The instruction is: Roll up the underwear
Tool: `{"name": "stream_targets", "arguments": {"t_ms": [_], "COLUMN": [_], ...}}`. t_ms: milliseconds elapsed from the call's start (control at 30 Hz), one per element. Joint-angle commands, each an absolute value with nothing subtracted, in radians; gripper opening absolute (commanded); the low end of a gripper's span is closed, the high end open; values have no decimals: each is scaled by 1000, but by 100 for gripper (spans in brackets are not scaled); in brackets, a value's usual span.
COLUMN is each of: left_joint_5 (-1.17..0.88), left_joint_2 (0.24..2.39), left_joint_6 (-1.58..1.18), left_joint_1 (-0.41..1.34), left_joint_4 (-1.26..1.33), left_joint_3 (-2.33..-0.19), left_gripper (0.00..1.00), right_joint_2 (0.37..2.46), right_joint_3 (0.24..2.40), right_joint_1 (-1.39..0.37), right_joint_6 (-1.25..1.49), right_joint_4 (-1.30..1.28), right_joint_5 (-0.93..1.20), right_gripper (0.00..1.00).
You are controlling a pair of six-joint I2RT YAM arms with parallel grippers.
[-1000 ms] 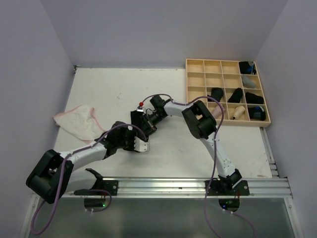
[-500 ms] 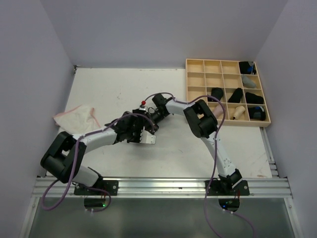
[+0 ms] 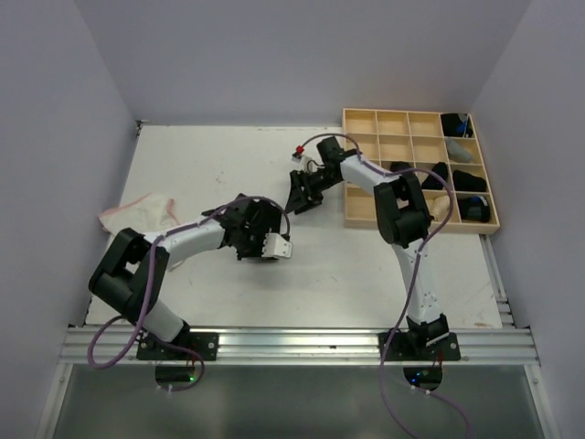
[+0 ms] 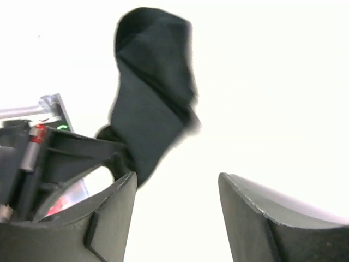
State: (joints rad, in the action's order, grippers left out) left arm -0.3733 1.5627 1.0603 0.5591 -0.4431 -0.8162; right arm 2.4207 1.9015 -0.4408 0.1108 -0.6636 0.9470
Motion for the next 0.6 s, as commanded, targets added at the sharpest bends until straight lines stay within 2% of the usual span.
{"name": "stream_targets", "arguments": {"t_ms": [0, 200, 400, 567], "left_joint_5": [-506, -724, -770, -724], "left_joint_2": [1695, 1954, 2226, 2359], "left_joint_6": [948, 936, 991, 951], "left_joint_1": [571, 483, 365, 341], "left_joint_4": [-794, -1001, -1199, -1224], "left_joint_3": [-814, -1038, -1298, -1426], "left_gripper": [0, 0, 0, 0], "right_joint_2": [2225, 1886, 1652, 1591], "right_joint_3": [1843, 1544, 1283, 1226], "right_joint_1": [-399, -388, -396, -527], "right_joint_6": [-47, -230, -330, -489], "right_joint_4": [-669, -580, -465, -497], "right_joint_5": [778, 707, 701, 638], "right_gripper": [64, 56, 40, 43]}}
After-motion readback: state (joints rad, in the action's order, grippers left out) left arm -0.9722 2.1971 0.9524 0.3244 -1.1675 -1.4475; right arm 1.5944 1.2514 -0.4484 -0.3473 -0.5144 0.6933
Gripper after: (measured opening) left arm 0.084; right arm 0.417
